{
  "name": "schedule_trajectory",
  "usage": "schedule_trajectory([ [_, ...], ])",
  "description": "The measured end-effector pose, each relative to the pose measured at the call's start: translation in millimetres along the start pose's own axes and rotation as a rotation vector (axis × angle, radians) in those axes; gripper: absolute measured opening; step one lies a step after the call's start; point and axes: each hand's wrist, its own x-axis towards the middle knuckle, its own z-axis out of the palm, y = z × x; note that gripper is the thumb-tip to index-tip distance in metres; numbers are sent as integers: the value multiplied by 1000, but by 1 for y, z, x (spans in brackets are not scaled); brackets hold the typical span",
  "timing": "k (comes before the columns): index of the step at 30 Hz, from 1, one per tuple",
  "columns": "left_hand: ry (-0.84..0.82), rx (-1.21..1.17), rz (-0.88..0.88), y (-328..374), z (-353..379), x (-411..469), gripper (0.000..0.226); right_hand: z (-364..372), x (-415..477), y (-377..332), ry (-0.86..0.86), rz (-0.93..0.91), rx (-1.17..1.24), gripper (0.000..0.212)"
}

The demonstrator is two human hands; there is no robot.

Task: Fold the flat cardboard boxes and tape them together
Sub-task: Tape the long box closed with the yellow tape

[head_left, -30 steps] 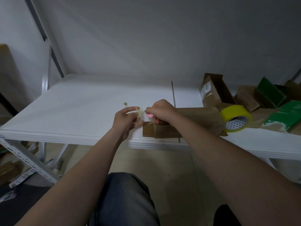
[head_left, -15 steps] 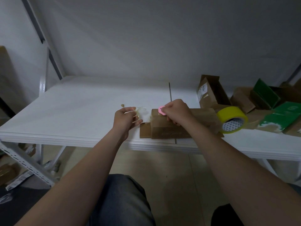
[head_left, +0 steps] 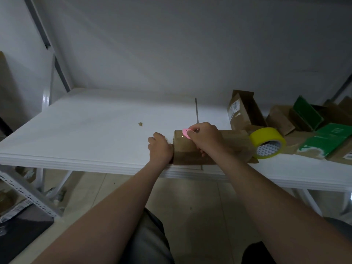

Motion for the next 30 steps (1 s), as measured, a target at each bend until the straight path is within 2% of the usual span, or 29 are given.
schedule_trajectory([
  [3,-84,-31,-7,-3,-8,5,40,3,0,4,11,-23,8,31],
  [5,-91,-136,-46,-2,-19,8,30,5,2,7,28,-23,31,34],
  [8,-55,-478,-125,1,-38,8,13,3,2,8,44,-13,101,46],
  [11,-66,-736,-174,14,-61,0,19,-1,0,5,40,1,102,57],
  [14,-53,-675,-72,40,-79,-12,45,-6,-1,0,40,-56,168,54],
  [16,-124,-624,-13,59,-86,-23,54,-13,-3,-8,58,-108,240,51],
  [19,-233,-586,51,81,-88,-35,57,-27,-7,-18,57,-175,314,41],
  [21,-258,-575,79,89,-86,-39,56,-34,-9,-19,48,-173,364,26],
  [23,-257,-600,90,90,-82,-39,55,-41,-11,-16,56,-142,390,20],
  [25,-233,-764,48,87,-79,-37,57,-48,-14,-13,71,-103,373,20],
  [28,-188,-1145,-152,84,-79,-33,65,-55,-20,-10,79,-73,382,21],
  [30,-180,-1236,-214,87,-79,-33,71,-57,-22,-11,104,-41,439,23],
])
